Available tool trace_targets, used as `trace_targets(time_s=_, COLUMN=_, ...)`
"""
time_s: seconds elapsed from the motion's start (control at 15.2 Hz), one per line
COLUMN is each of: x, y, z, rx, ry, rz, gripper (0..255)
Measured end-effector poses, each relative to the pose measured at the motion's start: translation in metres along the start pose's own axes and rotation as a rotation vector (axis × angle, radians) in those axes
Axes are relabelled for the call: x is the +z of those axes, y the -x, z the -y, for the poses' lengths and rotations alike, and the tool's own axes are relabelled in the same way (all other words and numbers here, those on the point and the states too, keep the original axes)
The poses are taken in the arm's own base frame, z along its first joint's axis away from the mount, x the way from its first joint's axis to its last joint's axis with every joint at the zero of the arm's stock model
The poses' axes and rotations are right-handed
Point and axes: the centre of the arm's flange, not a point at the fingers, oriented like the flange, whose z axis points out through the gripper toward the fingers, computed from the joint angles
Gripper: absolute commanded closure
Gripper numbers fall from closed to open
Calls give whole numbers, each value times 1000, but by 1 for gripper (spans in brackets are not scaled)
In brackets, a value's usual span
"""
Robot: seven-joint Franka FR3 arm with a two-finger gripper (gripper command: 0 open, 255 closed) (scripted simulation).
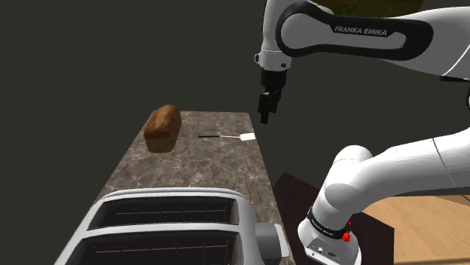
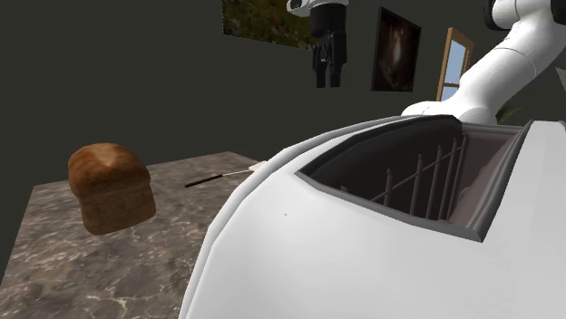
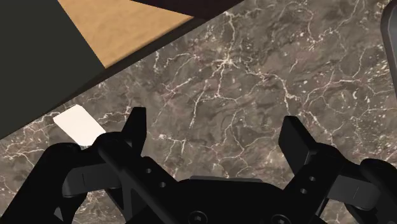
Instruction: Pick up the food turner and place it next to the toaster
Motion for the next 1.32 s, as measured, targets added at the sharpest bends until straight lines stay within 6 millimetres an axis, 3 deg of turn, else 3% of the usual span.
trace_targets(time_s=0.26, x=15, y=-17, z=-18, rx=-42, ry=-2, rz=-8, gripper=0)
trace_targets(time_s=0.73, x=67, y=-63, z=-67, rx=-187, ry=-6, rz=-40, gripper=0)
trace_targets(time_s=1.32, x=130, y=-147, z=-118, rx=-377, ry=-12, rz=-83, gripper=0)
